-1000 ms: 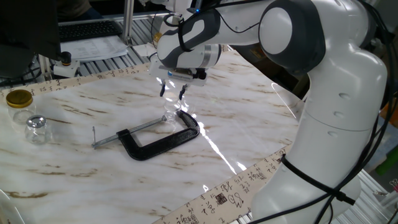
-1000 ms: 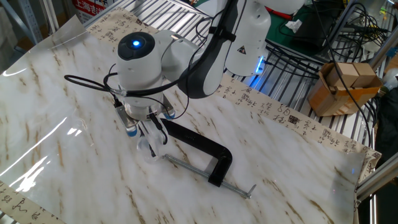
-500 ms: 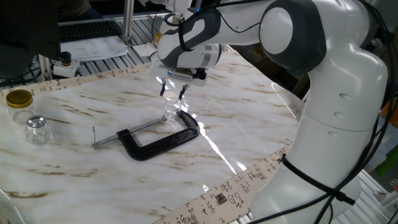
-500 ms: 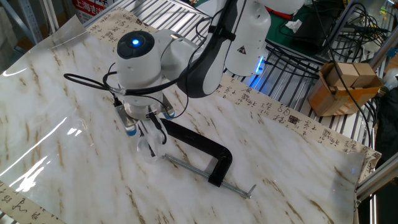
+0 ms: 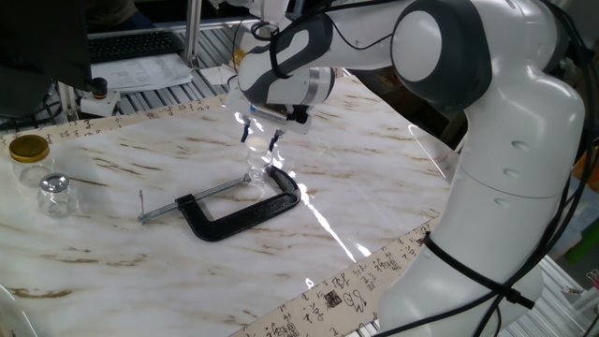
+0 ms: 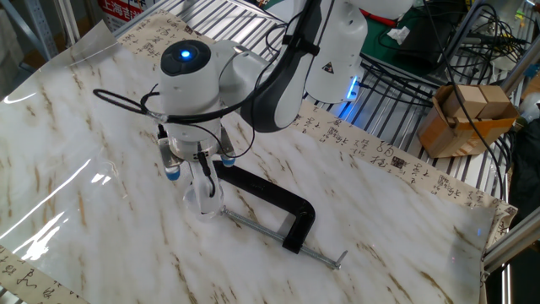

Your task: Screw the lid onto the jar

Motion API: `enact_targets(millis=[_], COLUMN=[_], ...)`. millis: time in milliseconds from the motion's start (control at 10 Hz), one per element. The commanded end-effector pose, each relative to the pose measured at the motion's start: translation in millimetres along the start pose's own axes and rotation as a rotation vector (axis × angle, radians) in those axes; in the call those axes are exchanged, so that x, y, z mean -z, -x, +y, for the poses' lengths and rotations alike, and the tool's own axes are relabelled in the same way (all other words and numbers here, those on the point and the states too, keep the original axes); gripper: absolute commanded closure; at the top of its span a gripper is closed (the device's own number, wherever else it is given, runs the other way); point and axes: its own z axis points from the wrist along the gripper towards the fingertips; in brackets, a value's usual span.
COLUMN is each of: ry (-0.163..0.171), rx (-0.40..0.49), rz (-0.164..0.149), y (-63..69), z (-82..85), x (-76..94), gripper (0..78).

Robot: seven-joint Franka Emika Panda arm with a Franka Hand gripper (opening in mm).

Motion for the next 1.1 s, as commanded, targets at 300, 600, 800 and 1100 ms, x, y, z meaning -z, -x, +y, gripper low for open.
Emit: enact_targets(millis=[300, 600, 800, 1100], ry=[-0.004, -0.031, -0.041, -0.058], rx=[-0.241, -0.239, -0.225, -0.113], rz=[0.036, 0.061, 0.066, 0.095], y=[-19.0, -22.3, -22.3, -25.7], z=[-7.2, -5.9, -6.0, -6.5], x=[-24.6, -17.3, -15.3, 8.6], gripper=[76.4, 76.4, 76.4, 76.4])
